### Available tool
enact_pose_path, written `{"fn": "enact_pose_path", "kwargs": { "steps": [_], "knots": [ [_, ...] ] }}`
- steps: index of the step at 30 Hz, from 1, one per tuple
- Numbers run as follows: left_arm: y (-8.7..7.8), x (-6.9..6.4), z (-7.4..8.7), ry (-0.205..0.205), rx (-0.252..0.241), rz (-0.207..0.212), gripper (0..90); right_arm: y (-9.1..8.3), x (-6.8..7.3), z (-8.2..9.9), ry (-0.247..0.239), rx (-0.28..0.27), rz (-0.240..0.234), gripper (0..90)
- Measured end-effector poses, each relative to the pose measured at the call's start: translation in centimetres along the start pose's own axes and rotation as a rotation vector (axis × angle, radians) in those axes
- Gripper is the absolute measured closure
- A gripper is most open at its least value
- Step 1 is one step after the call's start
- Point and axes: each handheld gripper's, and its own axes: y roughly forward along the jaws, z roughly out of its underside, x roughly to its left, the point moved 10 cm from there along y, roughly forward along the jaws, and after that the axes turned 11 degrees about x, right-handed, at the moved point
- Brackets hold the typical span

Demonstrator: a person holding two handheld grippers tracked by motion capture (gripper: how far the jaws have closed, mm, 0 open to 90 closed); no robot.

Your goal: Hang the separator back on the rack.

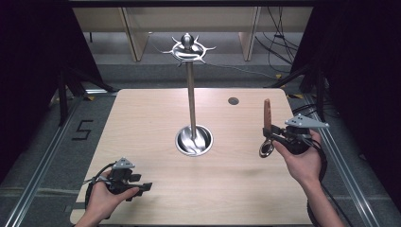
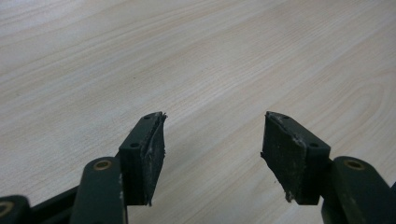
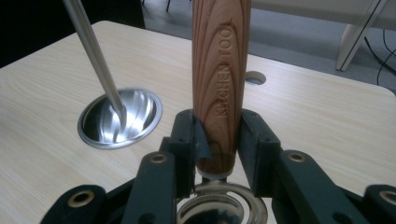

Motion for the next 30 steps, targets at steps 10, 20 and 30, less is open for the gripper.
{"fn": "enact_pose_path", "kwargs": {
  "steps": [10,20,30],
  "knots": [
    [0.1,0.1,0.0,-0.009,0.0,-0.005,38.4,0.0,0.7,-1.4,-0.028,-0.042,-0.005,69.4],
    [0.1,0.1,-0.1,-0.011,-0.007,-0.006,38.4,-0.3,0.9,-2.3,-0.058,-0.067,0.006,69.3],
    [0.0,0.1,-0.1,-0.011,-0.008,-0.005,38.4,-0.4,1.6,-2.8,-0.071,-0.069,-0.01,69.4]
  ]
}}
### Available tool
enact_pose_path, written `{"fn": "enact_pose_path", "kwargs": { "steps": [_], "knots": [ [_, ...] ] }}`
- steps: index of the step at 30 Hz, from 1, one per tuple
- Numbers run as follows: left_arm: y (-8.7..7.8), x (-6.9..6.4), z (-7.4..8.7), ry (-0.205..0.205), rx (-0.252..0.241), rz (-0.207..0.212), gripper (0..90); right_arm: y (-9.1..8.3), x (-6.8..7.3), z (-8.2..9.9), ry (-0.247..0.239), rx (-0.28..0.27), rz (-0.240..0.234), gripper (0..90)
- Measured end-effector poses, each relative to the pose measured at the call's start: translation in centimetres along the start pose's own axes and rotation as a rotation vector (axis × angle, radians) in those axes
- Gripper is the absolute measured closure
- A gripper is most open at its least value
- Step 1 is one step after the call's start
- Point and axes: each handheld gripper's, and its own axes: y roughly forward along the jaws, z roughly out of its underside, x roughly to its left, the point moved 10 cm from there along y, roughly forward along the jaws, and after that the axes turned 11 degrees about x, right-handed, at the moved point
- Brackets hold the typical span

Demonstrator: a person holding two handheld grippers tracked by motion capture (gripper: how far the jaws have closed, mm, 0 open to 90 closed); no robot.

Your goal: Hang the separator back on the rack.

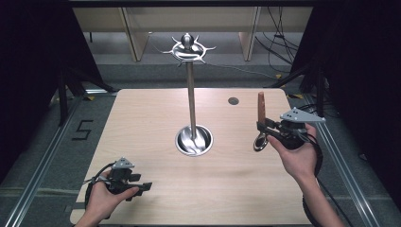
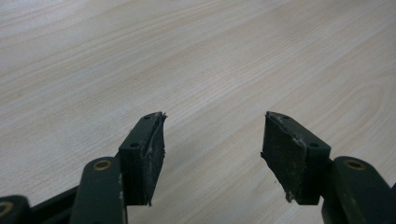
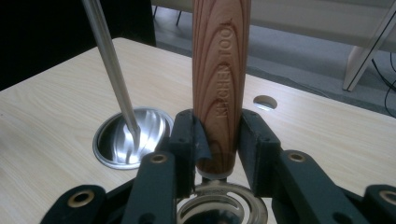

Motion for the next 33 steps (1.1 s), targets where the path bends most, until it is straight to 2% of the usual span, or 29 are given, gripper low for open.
{"fn": "enact_pose_path", "kwargs": {
  "steps": [3,4,7,9,10,11,13,16,21,24,27,28,30,33],
  "knots": [
    [0.0,0.0,0.0,0.0,-0.001,0.0,38.3,0.1,0.1,-0.3,-0.013,-0.012,-0.008,69.3],
    [0.0,0.0,0.0,0.0,-0.002,-0.001,38.3,0.0,0.5,-0.3,0.021,0.002,-0.012,69.3],
    [-0.1,-0.1,0.0,0.004,0.0,0.008,38.4,0.1,0.5,-0.6,0.007,-0.023,-0.003,69.3],
    [-0.1,-0.1,0.0,0.005,0.0,0.009,38.3,0.0,0.8,-0.6,0.015,-0.003,-0.02,69.3],
    [-0.1,-0.1,0.0,0.006,0.0,0.009,38.3,0.1,0.5,-0.8,-0.006,-0.025,-0.002,69.3],
    [-0.1,-0.1,0.0,0.001,-0.004,0.01,38.3,0.0,0.6,-0.9,-0.021,-0.015,-0.008,69.3],
    [-0.1,-0.1,0.0,0.001,-0.004,0.011,38.3,0.1,0.9,-0.8,0.009,0.0,-0.024,69.3],
    [-0.1,0.0,0.0,0.001,-0.007,0.001,38.3,0.2,0.6,-1.0,-0.027,-0.006,-0.004,69.3],
    [-0.1,0.0,0.0,-0.001,-0.007,0.001,38.3,0.2,1.0,-1.3,-0.018,-0.012,-0.01,69.3],
    [-0.1,0.1,0.0,0.001,-0.003,-0.002,38.3,0.3,1.1,-1.9,-0.024,-0.043,-0.001,69.3],
    [-0.1,0.1,-0.1,-0.001,-0.011,-0.004,38.3,0.3,1.5,-1.8,-0.003,-0.022,-0.017,69.3],
    [-0.2,0.0,0.0,0.001,-0.007,0.0,38.3,0.3,1.2,-2.2,-0.054,-0.047,0.003,69.3],
    [-0.4,0.1,0.1,0.015,0.003,-0.011,38.3,0.3,1.3,-2.2,-0.055,-0.042,-0.002,69.3],
    [-0.2,0.1,-0.1,0.005,-0.013,-0.003,38.3,0.4,1.6,-2.3,-0.041,-0.049,-0.008,69.3]
  ]
}}
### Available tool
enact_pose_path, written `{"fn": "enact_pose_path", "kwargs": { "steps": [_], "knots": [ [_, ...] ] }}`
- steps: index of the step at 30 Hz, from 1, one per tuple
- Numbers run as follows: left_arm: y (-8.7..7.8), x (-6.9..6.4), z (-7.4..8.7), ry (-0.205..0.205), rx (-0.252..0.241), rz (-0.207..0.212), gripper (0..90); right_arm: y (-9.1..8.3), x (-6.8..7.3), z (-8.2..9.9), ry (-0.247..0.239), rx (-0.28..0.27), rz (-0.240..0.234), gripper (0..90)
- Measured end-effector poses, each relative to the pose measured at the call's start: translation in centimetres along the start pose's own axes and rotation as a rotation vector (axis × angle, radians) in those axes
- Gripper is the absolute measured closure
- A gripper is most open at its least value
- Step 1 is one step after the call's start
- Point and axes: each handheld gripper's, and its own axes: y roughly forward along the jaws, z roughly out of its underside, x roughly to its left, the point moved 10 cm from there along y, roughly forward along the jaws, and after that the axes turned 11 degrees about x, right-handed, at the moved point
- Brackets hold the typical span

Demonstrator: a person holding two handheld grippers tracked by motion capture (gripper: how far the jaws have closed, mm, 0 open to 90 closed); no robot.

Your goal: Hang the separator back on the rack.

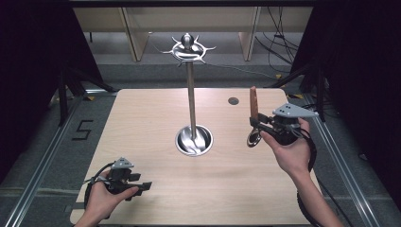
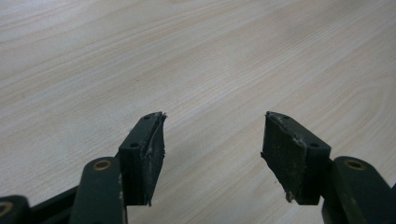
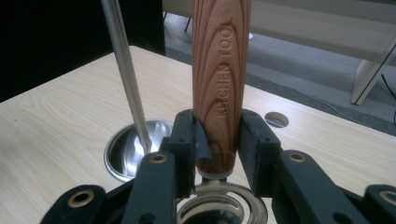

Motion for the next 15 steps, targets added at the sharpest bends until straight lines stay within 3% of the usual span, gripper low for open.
{"fn": "enact_pose_path", "kwargs": {
  "steps": [1,3,4,7,8,12,13,15],
  "knots": [
    [-0.02,-0.08,0.07,-0.002,0.007,0.011,38.3,-0.07,0.25,0.13,0.009,0.023,-0.012,69.3],
    [-0.02,-0.08,0.07,-0.002,0.007,0.011,38.3,0.07,0.12,-0.1,-0.008,0.0,-0.004,69.3],
    [-0.01,-0.09,0.08,-0.001,0.008,0.012,38.3,0.05,0.26,-0.05,-0.007,0.014,-0.014,69.3],
    [-0.01,-0.09,0.06,0.0,0.007,0.011,38.3,0.04,0.5,0.07,0.021,0.027,-0.024,69.3],
    [-0.01,-0.09,0.06,0.0,0.006,0.012,38.3,0.13,0.37,-0.15,0.016,0.003,-0.009,69.3],
    [0.0,-0.07,0.07,-0.001,0.007,0.009,38.3,0.26,0.36,-0.38,-0.007,-0.008,-0.007,69.3],
    [-0.01,-0.06,0.07,-0.002,0.007,0.003,38.3,0.25,0.73,-0.28,0.008,0.008,-0.031,69.3],
    [-0.05,-0.03,0.11,-0.002,0.012,-0.002,38.2,0.28,0.59,-0.39,-0.01,0.007,-0.018,69.3]
  ]
}}
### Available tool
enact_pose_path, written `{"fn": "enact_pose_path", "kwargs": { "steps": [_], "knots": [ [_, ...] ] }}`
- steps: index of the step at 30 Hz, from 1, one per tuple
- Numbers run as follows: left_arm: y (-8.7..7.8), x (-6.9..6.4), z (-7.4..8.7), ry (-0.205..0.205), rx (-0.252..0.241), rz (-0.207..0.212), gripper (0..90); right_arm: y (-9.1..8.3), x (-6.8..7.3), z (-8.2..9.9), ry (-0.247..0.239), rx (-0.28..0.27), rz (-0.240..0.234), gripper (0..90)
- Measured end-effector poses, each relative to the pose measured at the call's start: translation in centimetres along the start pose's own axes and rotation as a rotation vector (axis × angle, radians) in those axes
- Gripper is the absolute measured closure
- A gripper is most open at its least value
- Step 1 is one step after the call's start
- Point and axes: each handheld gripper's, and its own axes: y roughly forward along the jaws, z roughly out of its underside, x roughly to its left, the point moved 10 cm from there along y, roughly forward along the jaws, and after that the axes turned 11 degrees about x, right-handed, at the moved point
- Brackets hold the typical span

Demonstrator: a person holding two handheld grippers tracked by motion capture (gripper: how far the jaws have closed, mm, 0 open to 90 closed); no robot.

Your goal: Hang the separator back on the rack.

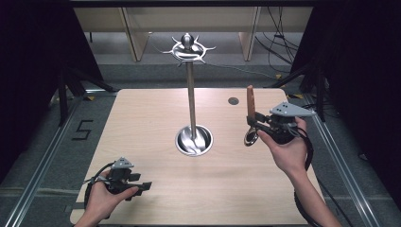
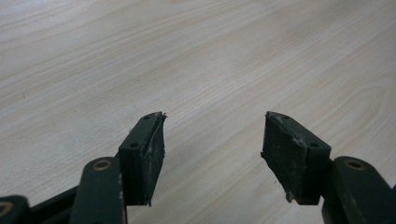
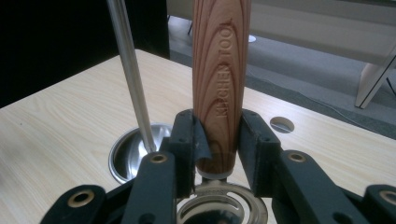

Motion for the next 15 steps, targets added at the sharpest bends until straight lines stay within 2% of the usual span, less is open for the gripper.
{"fn": "enact_pose_path", "kwargs": {
  "steps": [1,4,5,8,12,13,15],
  "knots": [
    [0.0,0.0,0.0,0.0,0.0,0.0,38.2,0.08,-0.03,-0.17,0.002,-0.016,0.009,69.3],
    [0.02,0.01,-0.04,-0.006,-0.004,-0.001,38.2,0.07,0.22,-0.12,0.018,-0.002,-0.001,69.3],
    [0.0,0.02,-0.01,-0.002,-0.001,-0.001,38.2,0.03,0.41,-0.06,0.015,0.011,-0.015,69.3],
    [-0.01,0.01,-0.03,-0.002,-0.003,0.0,38.2,0.19,0.46,-0.37,-0.005,0.001,-0.012,69.3],
    [0.03,-0.04,-0.06,-0.001,-0.005,0.013,38.2,0.28,0.71,-0.48,-0.001,0.003,-0.013,69.3],
    [0.03,-0.04,-0.06,-0.001,-0.005,0.013,38.2,0.45,0.73,-0.67,0.001,-0.017,-0.01,69.3],
    [0.04,-0.04,-0.06,0.0,-0.005,0.012,38.2,0.41,0.77,-0.54,-0.009,-0.001,-0.018,69.3]
  ]
}}
